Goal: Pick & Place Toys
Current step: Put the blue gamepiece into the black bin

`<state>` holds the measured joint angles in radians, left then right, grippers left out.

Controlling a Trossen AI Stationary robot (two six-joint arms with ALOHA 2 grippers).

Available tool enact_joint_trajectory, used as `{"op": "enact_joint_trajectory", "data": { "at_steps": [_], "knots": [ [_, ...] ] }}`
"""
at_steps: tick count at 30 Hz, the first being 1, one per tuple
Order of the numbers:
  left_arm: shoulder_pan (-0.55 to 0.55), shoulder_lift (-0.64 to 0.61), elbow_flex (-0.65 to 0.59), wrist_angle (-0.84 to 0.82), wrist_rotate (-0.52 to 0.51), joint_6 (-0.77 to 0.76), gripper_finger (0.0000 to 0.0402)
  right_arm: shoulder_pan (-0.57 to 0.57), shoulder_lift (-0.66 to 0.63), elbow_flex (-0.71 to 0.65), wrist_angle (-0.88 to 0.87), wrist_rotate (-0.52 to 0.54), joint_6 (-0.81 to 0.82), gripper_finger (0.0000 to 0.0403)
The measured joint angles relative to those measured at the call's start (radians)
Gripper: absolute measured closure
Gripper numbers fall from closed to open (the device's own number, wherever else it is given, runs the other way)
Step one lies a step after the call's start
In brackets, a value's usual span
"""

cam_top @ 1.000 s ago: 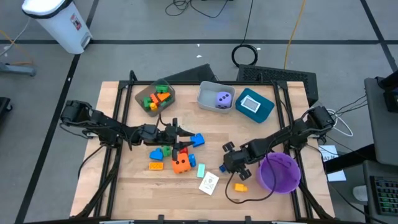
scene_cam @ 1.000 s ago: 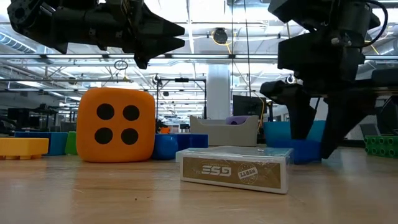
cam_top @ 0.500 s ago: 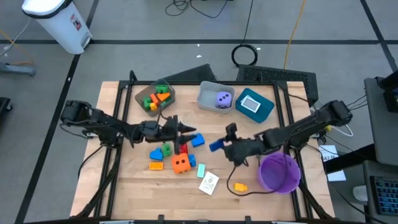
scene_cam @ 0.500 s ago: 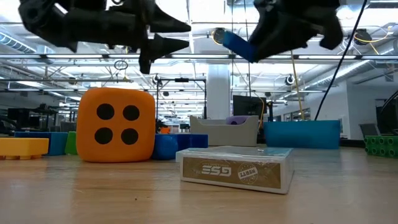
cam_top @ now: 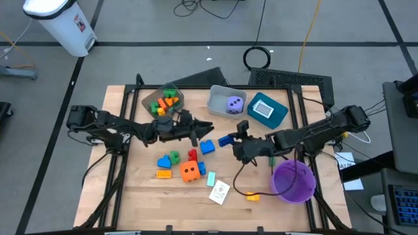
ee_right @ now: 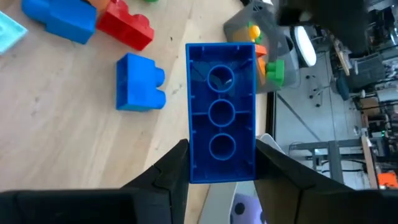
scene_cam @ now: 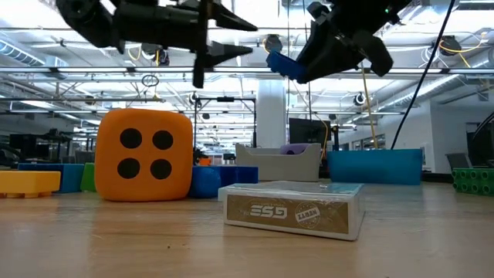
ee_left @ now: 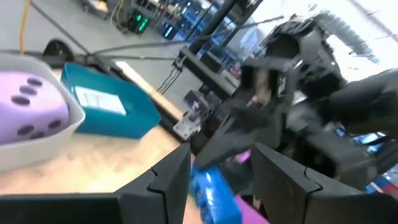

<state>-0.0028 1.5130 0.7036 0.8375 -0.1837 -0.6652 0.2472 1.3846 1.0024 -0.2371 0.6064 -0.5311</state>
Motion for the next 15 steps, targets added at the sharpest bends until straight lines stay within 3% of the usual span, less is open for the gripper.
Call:
{"op": "enact_joint_trajectory", "data": {
  "at_steps": [5, 15],
  "knots": [
    [0.003, 0.113, 0.076, -0.001, 0.003, -0.039, 0.0227, -0.015, 0.000, 0.000, 0.024, 0.076, -0.062, 0.0267],
    [0.018, 0.249, 0.213, 0.000, 0.094, -0.051, 0.0244, -0.031, 0.000, 0.000, 0.015, 0.104, -0.060, 0.0266]
  ]
}}
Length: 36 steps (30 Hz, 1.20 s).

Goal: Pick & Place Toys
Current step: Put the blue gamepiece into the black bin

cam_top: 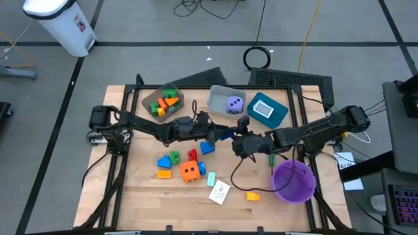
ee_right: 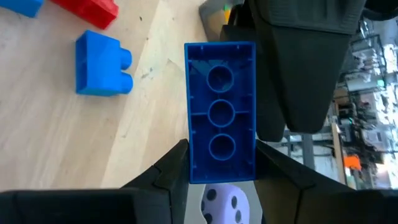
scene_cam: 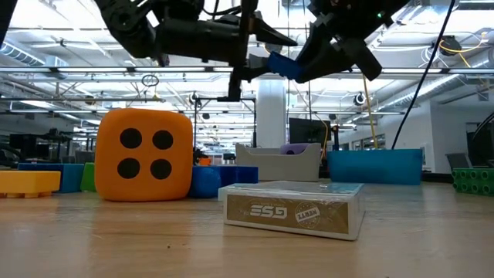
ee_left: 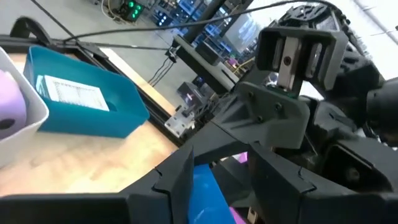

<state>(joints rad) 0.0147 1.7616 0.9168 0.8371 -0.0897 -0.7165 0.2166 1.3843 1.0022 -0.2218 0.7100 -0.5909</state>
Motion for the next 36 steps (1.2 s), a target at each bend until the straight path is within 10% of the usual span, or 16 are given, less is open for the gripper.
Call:
{"op": "enact_joint_trajectory", "data": {
  "at_steps": [36],
  "knots": [
    [0.019, 0.003, 0.003, -0.066, 0.014, 0.060, 0.0246, 0.033, -0.007, -0.001, 0.024, 0.173, -0.008, 0.0266]
  ]
}}
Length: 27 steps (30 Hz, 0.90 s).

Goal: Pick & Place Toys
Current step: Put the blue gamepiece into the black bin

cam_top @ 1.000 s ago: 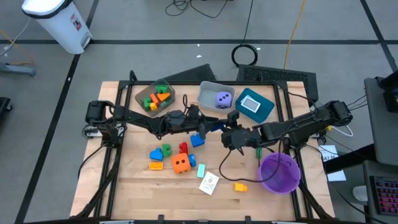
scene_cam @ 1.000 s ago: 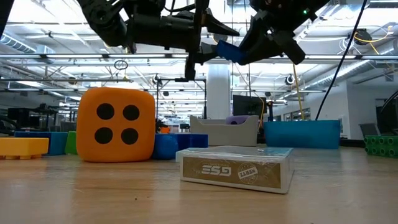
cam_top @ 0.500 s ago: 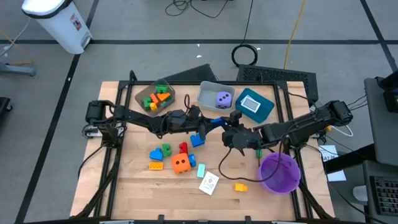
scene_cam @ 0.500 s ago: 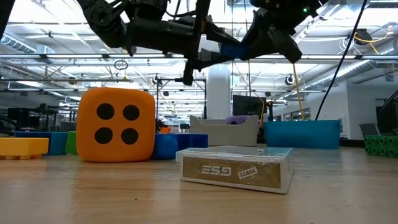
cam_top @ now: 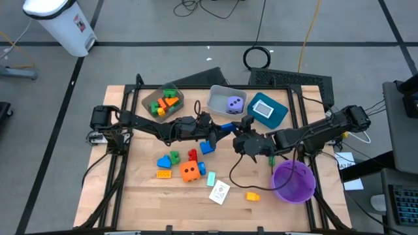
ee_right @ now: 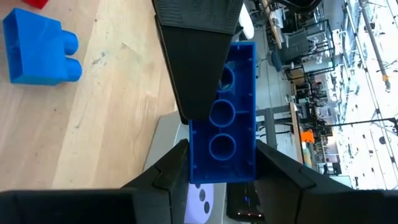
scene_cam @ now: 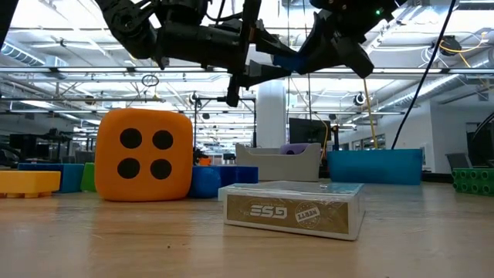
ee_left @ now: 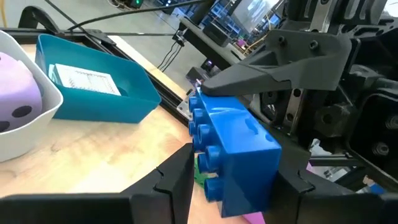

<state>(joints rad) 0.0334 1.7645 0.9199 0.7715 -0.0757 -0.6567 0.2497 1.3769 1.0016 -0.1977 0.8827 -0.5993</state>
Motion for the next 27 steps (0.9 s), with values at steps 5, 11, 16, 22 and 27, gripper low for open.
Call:
{"op": "enact_joint_trajectory", "data": {
  "at_steps": [5, 11, 16, 22, 27],
  "knots": [
    [0.000, 0.000, 0.000, -0.008, -0.004, 0.003, 0.0281, 0.000, 0.000, 0.000, -0.006, -0.042, 0.008, 0.0265],
    [0.001, 0.000, -0.001, -0.007, 0.016, 0.027, 0.0298, 0.000, 0.000, 0.000, 0.001, -0.045, 0.020, 0.0237],
    [0.001, -0.025, 0.000, -0.031, 0.026, 0.105, 0.0298, 0.005, 0.001, 0.002, 0.003, -0.048, 0.039, 0.0199],
    [0.013, -0.149, 0.000, -0.197, 0.029, 0.197, 0.0296, 0.037, -0.040, 0.002, 0.003, -0.036, 0.047, 0.0171],
    [0.012, -0.295, 0.000, -0.417, -0.092, 0.295, 0.0299, 0.064, -0.106, 0.002, -0.018, 0.004, 0.130, 0.0164]
  ]
}}
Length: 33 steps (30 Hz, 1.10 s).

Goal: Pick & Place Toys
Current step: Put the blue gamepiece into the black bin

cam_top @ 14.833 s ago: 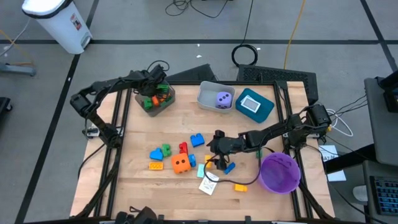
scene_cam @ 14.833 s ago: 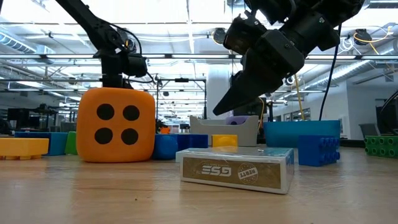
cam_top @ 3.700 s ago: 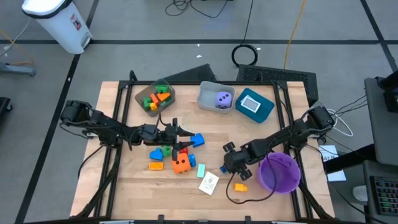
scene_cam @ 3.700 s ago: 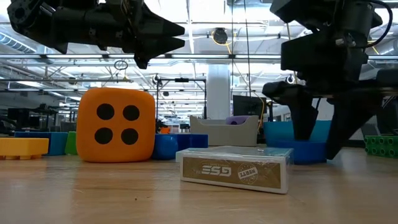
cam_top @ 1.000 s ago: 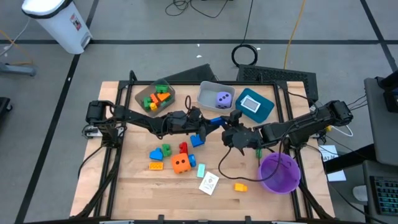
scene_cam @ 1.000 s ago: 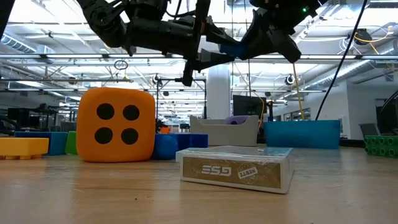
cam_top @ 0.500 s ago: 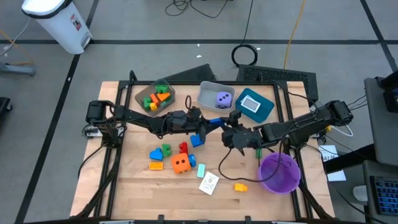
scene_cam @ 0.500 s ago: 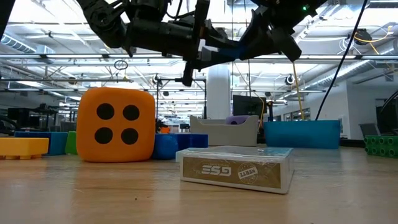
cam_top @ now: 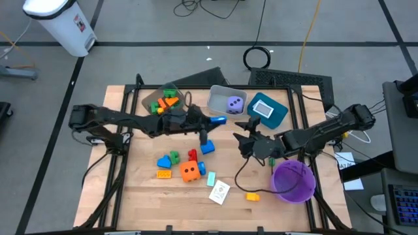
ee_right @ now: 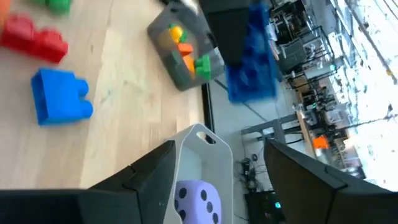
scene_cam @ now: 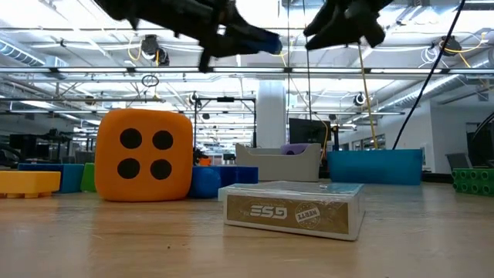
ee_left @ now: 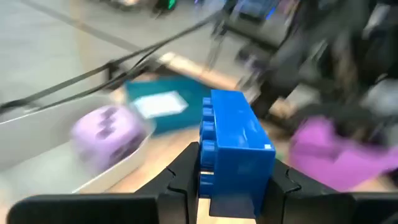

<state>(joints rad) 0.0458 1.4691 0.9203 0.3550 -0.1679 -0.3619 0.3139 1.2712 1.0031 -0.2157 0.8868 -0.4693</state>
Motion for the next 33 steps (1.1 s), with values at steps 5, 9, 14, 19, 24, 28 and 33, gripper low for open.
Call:
{"op": "enact_joint_trajectory", "data": {
  "at_steps": [5, 9, 14, 19, 24, 28, 33],
  "knots": [
    [-0.014, -0.144, 0.000, -0.336, -0.166, 0.057, 0.0299, 0.015, -0.053, -0.018, 0.002, -0.034, 0.163, 0.0163],
    [0.003, -0.234, 0.000, -0.618, -0.274, 0.018, 0.0299, 0.014, -0.080, -0.070, 0.016, -0.087, 0.307, 0.0166],
    [0.065, -0.286, 0.000, -0.886, -0.307, -0.052, 0.0298, 0.013, -0.082, -0.155, 0.043, -0.152, 0.421, 0.0173],
    [0.157, -0.285, 0.000, -1.033, -0.308, -0.066, 0.0298, 0.014, -0.081, -0.271, 0.217, -0.232, 0.491, 0.0176],
    [0.264, -0.279, 0.000, -1.126, -0.302, -0.048, 0.0298, 0.014, -0.082, -0.373, 0.430, -0.320, 0.511, 0.0175],
    [0.350, -0.278, 0.000, -1.146, -0.251, 0.010, 0.0298, 0.014, -0.082, -0.437, 0.586, -0.365, 0.511, 0.0178],
    [0.434, -0.251, 0.000, -1.144, -0.136, 0.099, 0.0298, 0.014, -0.082, -0.474, 0.661, -0.368, 0.533, 0.0181]
  ]
}}
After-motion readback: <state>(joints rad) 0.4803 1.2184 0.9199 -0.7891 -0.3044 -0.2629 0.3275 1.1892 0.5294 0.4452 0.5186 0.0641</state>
